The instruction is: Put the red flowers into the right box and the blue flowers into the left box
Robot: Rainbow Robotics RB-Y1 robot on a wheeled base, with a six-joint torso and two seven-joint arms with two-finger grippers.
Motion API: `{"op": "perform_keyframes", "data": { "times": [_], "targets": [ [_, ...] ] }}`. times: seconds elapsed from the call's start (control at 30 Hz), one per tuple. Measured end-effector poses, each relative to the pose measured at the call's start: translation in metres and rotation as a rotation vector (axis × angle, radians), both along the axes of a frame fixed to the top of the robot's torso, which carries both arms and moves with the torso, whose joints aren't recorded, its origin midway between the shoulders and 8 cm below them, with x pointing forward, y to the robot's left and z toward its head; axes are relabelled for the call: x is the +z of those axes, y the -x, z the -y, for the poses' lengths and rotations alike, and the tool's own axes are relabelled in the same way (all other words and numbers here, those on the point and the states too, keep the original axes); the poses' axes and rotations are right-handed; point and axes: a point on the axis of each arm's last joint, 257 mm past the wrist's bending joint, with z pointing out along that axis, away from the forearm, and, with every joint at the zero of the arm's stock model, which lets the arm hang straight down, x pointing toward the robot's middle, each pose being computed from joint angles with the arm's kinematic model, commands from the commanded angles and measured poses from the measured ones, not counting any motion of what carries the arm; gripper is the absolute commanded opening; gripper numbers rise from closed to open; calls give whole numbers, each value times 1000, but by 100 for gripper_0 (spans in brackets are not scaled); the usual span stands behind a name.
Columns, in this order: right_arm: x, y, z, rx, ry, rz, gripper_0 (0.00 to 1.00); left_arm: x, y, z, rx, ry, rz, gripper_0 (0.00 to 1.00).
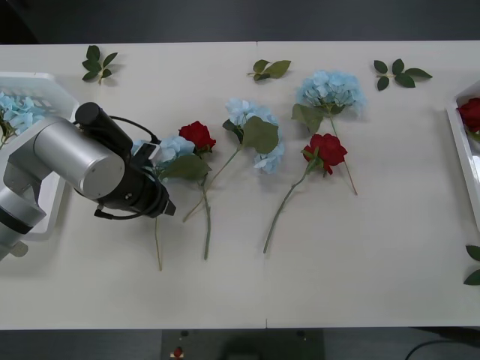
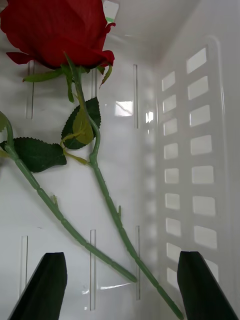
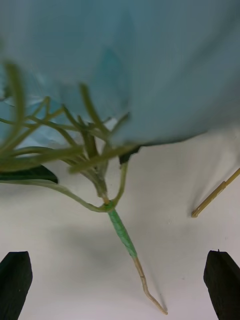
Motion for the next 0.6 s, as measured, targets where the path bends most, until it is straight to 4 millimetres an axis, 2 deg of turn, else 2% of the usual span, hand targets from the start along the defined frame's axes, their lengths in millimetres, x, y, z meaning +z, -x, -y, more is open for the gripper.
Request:
{"op": "perform_keyframes", "data": {
  "times": [0.07,0.17,0.37,0.43,0.47,0.5,0.53,0.57,0.6],
  "targets": [
    [-7,3,-4,3,-17,-20,79,-4,2,0,-8,-16,1,100],
    [-18,7,-19,14,-78,-55,80,-7,-1,0,-15,-30,16,100],
    [-22,-9,-69,88,-188,-55,80,-18,-3,3,13,-28,0,94],
    [-23,-12,-86,125,-209,-73,80,-21,-4,8,29,-19,-8,77],
    [-22,-14,-95,141,-221,-85,80,-21,-5,10,34,-15,-7,59],
    [-20,-15,-103,156,-236,-98,80,-20,-6,13,33,-12,-5,51],
    [-17,-17,-111,171,-251,-112,80,-19,-7,15,31,-9,-3,37],
    [-14,-19,-118,184,-266,-126,80,-18,-8,16,30,-8,-1,17],
    [-8,-23,-124,196,-273,-135,80,-17,-8,16,29,-8,1,3]
  ]
}}
